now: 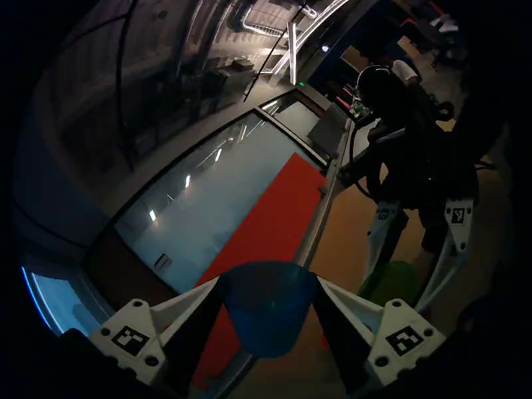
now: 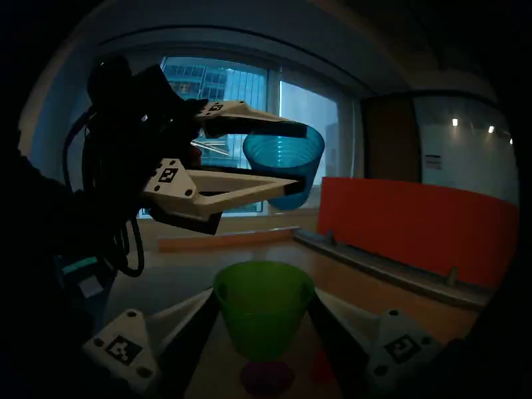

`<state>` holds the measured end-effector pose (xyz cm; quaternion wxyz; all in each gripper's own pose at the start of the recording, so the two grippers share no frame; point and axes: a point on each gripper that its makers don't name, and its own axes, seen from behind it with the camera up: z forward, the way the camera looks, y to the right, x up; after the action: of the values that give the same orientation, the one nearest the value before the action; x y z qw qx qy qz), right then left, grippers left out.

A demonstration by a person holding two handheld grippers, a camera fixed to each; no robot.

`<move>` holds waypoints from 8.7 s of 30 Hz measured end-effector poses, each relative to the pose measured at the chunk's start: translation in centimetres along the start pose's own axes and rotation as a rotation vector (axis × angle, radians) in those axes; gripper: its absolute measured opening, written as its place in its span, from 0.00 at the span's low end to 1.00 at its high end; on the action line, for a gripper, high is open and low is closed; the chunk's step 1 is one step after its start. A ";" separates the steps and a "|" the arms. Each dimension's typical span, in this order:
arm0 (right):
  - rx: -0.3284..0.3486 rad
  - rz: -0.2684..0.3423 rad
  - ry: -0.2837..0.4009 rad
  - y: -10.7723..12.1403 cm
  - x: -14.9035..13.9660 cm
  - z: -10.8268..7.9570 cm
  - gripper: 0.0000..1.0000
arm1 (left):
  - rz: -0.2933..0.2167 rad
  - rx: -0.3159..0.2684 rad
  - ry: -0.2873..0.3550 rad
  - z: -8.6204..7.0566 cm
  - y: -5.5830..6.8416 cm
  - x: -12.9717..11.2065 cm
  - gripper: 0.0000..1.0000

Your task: Pour water

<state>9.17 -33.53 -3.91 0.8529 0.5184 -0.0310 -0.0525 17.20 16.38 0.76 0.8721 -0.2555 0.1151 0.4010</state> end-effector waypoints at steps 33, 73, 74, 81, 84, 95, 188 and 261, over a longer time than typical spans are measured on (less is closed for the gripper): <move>-0.006 -0.005 0.001 0.3 0.1 0.0 0.90 | 0.203 0.022 0.005 0.6 -0.8 1.2 0.88; -0.010 -0.021 0.005 0.2 0.4 0.1 0.89 | 0.406 0.067 0.009 -0.3 -2.0 2.3 0.88; -0.010 -0.021 0.005 0.2 0.4 0.2 0.89 | 0.409 0.067 0.010 -0.3 -2.0 2.3 0.88; -0.011 -0.015 0.010 0.4 0.5 0.1 0.89 | 0.434 0.065 0.012 -0.3 -2.0 2.4 0.88; -0.008 -0.014 0.009 0.3 0.5 0.1 0.89 | 0.452 0.065 0.012 -0.1 -2.1 2.5 0.88; -0.010 -0.015 0.009 0.4 0.4 0.1 0.89 | 0.506 0.066 0.014 0.1 -2.4 3.0 0.88; -0.034 -0.018 0.053 1.1 1.6 -0.6 0.89 | -0.315 0.097 0.000 0.4 -7.0 1.3 0.87; -0.172 -0.004 0.024 6.0 2.2 -5.7 0.89 | -0.810 0.112 -0.047 -0.8 -5.0 -8.1 0.88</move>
<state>12.28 -26.01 -1.22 0.8945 0.4440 -0.0152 -0.0504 15.71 7.99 5.12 0.9745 -0.2229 0.0068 0.0241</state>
